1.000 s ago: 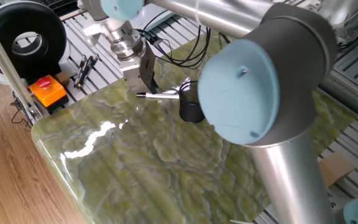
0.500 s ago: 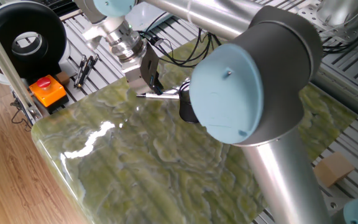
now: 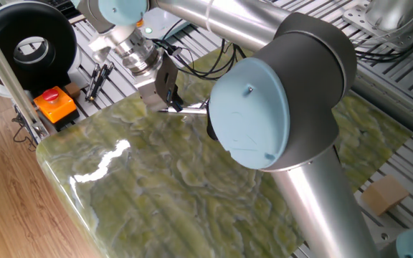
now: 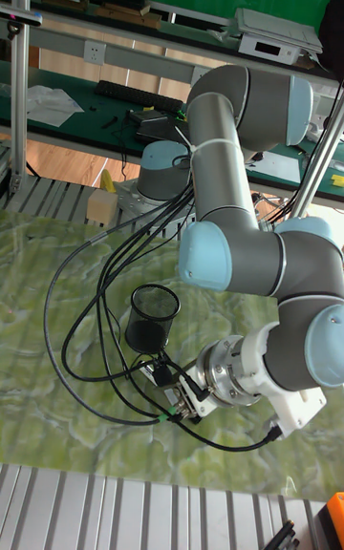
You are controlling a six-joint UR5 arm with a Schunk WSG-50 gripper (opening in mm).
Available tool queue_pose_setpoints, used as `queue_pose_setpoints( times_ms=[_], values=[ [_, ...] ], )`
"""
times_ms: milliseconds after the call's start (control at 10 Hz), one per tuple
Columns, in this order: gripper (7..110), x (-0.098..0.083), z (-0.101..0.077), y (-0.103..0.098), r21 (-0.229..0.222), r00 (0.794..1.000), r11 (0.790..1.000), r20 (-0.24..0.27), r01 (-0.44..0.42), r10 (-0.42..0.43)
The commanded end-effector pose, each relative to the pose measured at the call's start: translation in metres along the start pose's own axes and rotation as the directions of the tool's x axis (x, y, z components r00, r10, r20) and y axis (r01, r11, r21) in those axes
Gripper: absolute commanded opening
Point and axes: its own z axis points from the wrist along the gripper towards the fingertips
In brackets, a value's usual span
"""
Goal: Put the pen into the pen holder
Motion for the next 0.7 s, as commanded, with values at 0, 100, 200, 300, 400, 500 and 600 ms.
queue_pose_setpoints(
  times_ms=[0, 100, 200, 300, 400, 500, 600],
  values=[
    [22, -0.0085, -0.0057, 0.0046, -0.007, 0.999, 1.000, 0.037, -0.012, 0.012],
    [22, -0.0098, -0.0058, 0.0050, -0.008, 0.999, 1.000, 0.043, -0.012, 0.012],
    [22, -0.0092, -0.0054, 0.0059, -0.005, 0.999, 1.000, 0.039, -0.014, 0.014],
    [22, -0.0086, -0.0044, 0.0049, 0.009, 0.999, 1.000, 0.035, -0.021, 0.020],
    [22, -0.0065, -0.0021, -0.0011, 0.034, 0.999, 0.999, 0.021, -0.026, 0.025],
    [22, -0.0069, -0.0005, -0.0010, 0.037, 0.999, 0.999, 0.020, -0.027, 0.026],
    [22, -0.0076, -0.0003, -0.0009, 0.039, 0.999, 0.999, 0.023, -0.027, 0.026]
  ],
)
